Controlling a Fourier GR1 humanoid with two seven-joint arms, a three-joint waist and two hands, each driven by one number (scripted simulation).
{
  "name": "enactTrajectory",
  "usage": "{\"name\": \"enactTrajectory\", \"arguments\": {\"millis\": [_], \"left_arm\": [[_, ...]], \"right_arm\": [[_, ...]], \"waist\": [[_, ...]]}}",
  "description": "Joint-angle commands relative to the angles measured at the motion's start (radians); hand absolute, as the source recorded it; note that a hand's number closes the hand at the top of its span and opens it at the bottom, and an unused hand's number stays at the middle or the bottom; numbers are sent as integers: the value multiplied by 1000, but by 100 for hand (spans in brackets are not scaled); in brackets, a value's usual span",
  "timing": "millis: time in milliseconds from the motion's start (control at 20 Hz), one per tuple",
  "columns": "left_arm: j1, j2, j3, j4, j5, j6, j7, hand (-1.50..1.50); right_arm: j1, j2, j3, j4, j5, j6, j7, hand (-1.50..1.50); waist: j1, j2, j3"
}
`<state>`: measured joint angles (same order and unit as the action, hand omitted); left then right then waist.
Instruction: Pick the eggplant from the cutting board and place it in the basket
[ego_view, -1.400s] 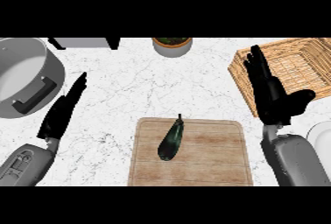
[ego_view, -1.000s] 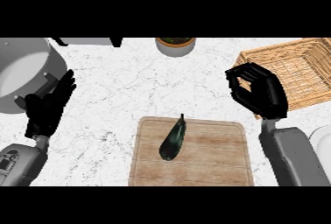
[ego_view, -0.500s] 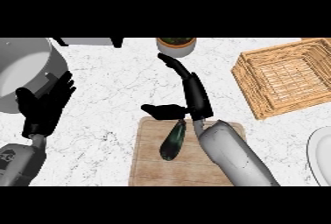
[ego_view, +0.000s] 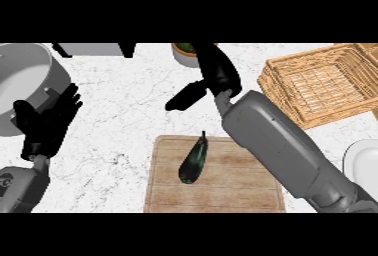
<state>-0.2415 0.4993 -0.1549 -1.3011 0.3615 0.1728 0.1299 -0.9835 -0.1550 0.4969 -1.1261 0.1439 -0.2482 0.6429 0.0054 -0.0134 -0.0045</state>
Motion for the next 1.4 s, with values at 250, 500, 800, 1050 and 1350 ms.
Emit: {"name": "enactTrajectory", "arguments": {"millis": [250, 500, 800, 1050, 1350], "left_arm": [[68, 10, 14, -38, -6, -15, -20, 0], [14, 6, 30, -42, -10, 2, 28, 0], [41, 11, 59, -70, -14, -19, 33, 0], [44, -16, 59, -68, -31, -16, 47, 0], [20, -20, 108, 31, -27, -110, -25, 0]], "right_arm": [[-242, -193, -84, 18, -119, 441, 432, -150], [-192, -255, -177, -41, -336, 649, 479, -150], [-34, -322, -241, -212, -446, 627, 495, -150], [183, -339, -220, -543, -392, 459, 512, -150], [384, -283, -190, -681, -266, 396, 441, -150]], "waist": [[-2, 4, 3], [-22, 4, 5], [-17, 7, 5], [-30, 4, 5], [-16, 12, 4]]}}
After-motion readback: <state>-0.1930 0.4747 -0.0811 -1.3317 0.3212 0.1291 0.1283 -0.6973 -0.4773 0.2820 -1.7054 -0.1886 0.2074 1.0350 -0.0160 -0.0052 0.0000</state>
